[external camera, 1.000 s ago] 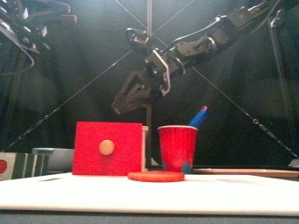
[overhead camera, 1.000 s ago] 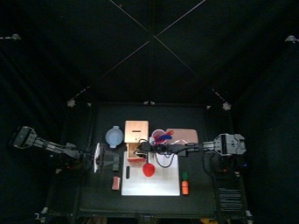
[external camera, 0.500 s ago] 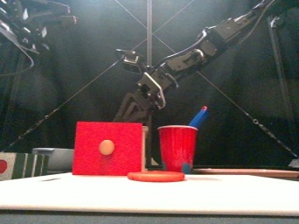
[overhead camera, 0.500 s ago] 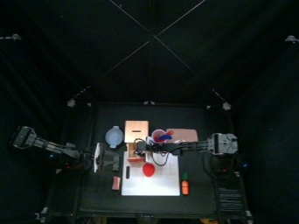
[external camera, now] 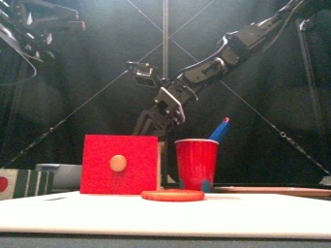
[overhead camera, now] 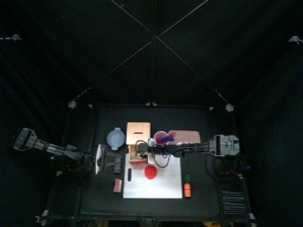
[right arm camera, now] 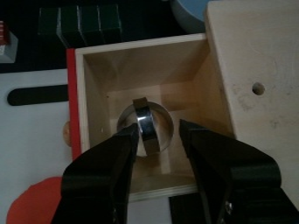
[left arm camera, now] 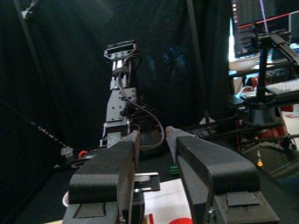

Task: Get the cutter from the drawer then cut the dough then place the extra dough in the bowl
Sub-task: Place the cutter on the board

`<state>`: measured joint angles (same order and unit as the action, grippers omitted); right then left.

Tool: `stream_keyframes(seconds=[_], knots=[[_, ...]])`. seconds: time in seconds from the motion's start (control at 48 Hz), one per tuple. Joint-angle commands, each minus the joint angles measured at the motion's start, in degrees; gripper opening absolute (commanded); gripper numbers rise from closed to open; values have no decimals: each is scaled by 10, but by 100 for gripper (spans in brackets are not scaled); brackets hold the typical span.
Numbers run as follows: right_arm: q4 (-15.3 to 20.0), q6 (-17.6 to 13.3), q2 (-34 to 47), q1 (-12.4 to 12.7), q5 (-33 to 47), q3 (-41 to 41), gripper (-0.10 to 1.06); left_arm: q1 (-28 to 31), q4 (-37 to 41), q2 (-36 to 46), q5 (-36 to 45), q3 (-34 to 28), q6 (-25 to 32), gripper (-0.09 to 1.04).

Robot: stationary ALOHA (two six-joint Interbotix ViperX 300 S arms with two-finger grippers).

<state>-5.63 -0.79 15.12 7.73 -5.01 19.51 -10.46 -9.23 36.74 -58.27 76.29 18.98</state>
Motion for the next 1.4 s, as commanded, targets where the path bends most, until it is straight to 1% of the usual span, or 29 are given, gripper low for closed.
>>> stream_keyframes(seconds=[0.021,0.125,0.208,0.458,0.562,0.708,0.875,1.062,1.229,1.396], knots=[[-5,0,-6,0,2,-18,78,3,-5,-1,-3,-4,1,73],[-7,-1,-3,-1,-3,-24,78,4,-7,-1,-3,-3,0,73],[-7,-1,-1,-1,-13,-27,75,4,-8,-1,-2,-3,0,73],[-16,4,-2,-2,-31,-33,49,10,-8,-1,-3,0,0,73],[-25,0,-7,-2,-31,-38,44,12,-8,-1,-3,0,-1,73],[-33,0,-30,-13,-39,-49,43,13,-12,-1,-3,0,-1,73],[-36,-1,-82,-32,-57,-49,43,14,-23,-1,-3,2,0,73],[-37,-1,-141,-40,-63,-30,43,21,-39,-1,-3,2,0,73],[-37,-2,-211,-51,-77,35,43,37,-58,-1,-2,1,4,73],[-25,-4,-285,-58,-94,143,43,66,-60,-1,-3,-3,4,73]])
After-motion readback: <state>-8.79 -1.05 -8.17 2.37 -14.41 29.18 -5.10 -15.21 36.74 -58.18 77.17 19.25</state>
